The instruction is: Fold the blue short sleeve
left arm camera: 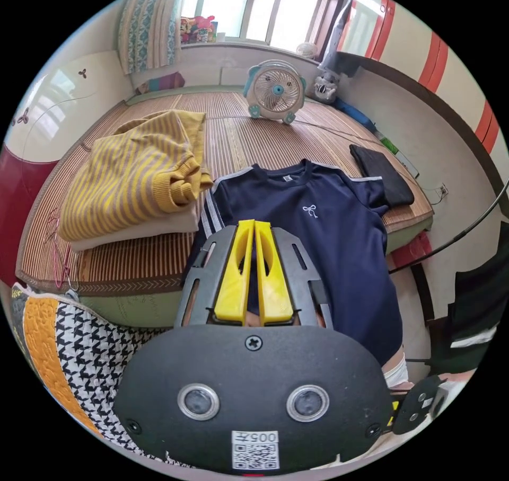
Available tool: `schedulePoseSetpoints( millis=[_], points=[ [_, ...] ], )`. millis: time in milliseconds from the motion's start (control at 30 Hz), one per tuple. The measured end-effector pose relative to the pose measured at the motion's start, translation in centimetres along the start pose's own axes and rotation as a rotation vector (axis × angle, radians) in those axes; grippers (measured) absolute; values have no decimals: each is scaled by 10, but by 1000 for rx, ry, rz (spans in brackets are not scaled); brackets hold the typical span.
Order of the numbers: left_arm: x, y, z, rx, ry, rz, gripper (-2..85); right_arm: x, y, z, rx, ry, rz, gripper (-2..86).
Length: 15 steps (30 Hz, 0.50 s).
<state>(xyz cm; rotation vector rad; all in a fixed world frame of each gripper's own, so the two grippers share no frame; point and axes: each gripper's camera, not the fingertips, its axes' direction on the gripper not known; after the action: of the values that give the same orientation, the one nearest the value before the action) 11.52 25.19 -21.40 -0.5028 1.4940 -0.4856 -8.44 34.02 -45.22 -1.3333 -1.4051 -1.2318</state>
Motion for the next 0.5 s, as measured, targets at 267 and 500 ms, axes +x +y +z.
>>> schedulePoseSetpoints(
  millis=[267, 500],
  points=[
    [30, -28, 49, -27, -44, -23, 45, 94, 3, -96, 268, 76, 88, 44],
    [38, -62, 91, -13, -136, -152, 62, 246, -30, -116, 371, 433, 471, 57]
  ],
)
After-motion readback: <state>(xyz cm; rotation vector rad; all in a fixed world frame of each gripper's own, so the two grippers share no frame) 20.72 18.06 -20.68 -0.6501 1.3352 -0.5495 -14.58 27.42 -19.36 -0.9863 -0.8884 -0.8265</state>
